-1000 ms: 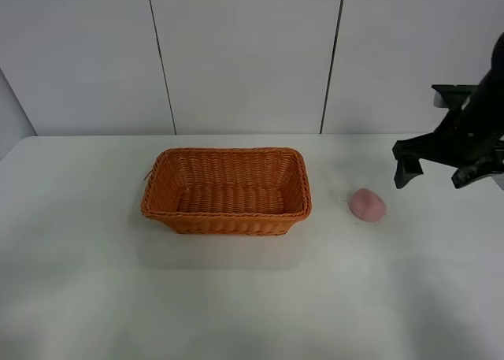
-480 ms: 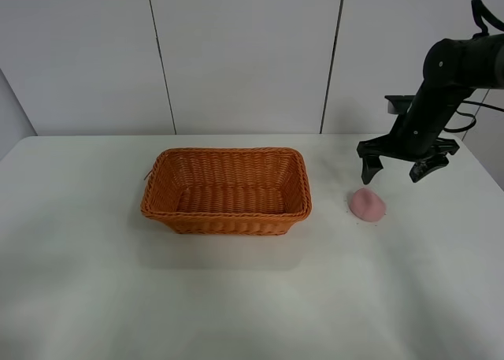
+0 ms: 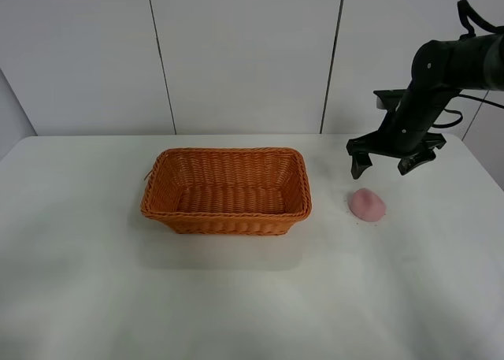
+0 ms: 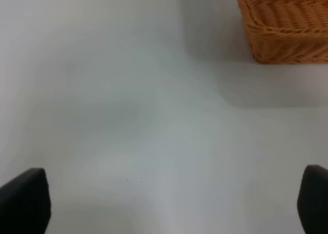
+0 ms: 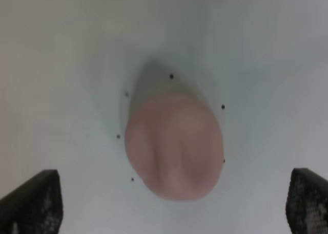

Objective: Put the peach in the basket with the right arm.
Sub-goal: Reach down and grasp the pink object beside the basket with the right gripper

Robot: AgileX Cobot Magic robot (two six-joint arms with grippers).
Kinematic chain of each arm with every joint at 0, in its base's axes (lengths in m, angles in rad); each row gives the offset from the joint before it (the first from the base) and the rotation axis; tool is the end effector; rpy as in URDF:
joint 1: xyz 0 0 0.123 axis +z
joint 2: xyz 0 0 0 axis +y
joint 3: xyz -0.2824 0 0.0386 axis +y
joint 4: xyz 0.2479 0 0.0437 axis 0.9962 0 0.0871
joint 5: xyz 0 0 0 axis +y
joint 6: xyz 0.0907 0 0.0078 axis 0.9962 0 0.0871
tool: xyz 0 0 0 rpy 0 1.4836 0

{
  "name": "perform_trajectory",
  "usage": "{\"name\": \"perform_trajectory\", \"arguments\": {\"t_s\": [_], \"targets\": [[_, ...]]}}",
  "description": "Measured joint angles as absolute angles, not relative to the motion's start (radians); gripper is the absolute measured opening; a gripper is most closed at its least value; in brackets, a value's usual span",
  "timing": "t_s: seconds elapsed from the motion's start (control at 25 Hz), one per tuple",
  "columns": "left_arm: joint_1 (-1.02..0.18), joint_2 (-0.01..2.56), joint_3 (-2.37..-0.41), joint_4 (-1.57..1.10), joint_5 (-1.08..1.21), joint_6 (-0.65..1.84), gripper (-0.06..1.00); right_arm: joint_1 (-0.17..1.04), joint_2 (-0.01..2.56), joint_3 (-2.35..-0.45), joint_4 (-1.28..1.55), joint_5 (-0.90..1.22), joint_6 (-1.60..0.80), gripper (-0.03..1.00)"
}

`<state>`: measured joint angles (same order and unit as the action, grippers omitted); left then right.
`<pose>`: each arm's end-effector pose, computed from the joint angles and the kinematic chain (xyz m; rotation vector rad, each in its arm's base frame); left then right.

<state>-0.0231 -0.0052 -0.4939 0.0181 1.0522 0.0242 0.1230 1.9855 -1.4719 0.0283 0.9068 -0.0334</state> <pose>-0.0046 0.0015 0.2762 0.0474 2.0361 0.0223 0.4045 0.0521 0.1937 -0.2055 2.8976 0.0509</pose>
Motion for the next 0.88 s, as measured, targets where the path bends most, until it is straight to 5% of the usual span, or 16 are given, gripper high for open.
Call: {"name": "perform_trajectory", "arguments": {"t_s": [0.64, 0.76, 0.88], "targets": [[-0.023, -0.005, -0.494, 0.018, 1.052, 0.024, 0.99, 0.123, 2.206, -1.473, 0.028, 0.836, -0.033, 0.66], [-0.023, -0.005, -0.494, 0.018, 1.052, 0.024, 0.99, 0.123, 2.206, -1.474, 0.028, 0.835, -0.032, 0.53], [-0.023, -0.005, -0.494, 0.018, 1.052, 0.024, 0.99, 0.123, 2.206, -1.475, 0.024, 0.836, -0.021, 0.26]]}}
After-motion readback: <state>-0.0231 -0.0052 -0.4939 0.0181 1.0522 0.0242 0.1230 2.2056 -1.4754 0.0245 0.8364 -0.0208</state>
